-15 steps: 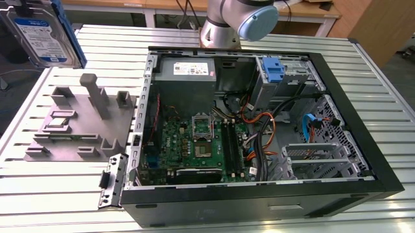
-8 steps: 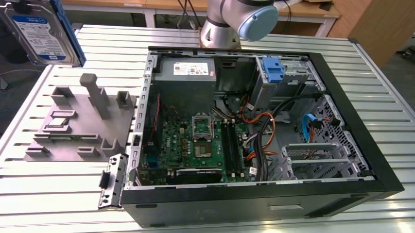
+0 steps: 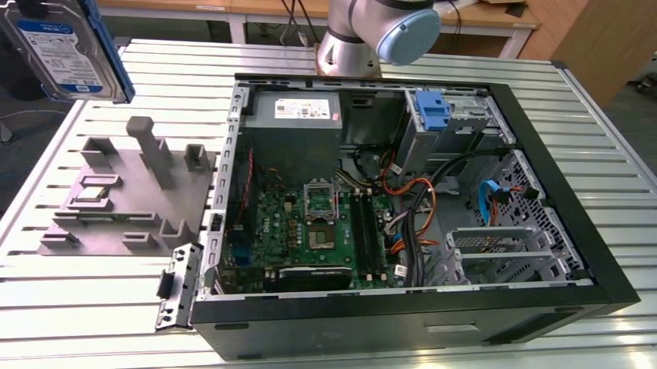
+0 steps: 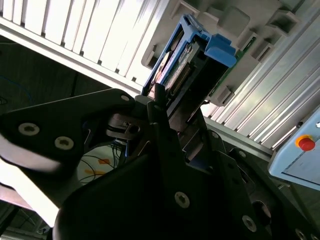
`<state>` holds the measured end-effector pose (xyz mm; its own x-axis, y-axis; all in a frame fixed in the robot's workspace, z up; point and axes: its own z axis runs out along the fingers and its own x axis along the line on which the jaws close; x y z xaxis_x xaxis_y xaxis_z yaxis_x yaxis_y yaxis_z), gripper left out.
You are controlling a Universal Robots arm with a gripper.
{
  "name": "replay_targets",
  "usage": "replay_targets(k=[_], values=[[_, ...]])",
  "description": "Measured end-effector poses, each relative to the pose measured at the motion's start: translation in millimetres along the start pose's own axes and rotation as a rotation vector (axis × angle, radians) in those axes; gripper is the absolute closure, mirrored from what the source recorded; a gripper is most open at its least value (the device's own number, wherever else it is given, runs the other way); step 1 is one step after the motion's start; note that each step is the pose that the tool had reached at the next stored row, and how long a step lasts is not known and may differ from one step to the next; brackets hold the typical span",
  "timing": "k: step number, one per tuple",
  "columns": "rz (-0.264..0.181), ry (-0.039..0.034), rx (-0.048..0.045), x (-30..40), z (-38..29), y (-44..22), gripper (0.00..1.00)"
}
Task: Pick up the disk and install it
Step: 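Pick up the disk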
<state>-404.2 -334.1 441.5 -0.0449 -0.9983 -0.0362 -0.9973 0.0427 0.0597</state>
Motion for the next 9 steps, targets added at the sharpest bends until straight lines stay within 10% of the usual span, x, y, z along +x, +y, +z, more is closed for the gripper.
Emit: replay_targets(k=[9], values=[[0.0, 0.0, 0.0, -0.1, -3.0, 0.2, 0.65]])
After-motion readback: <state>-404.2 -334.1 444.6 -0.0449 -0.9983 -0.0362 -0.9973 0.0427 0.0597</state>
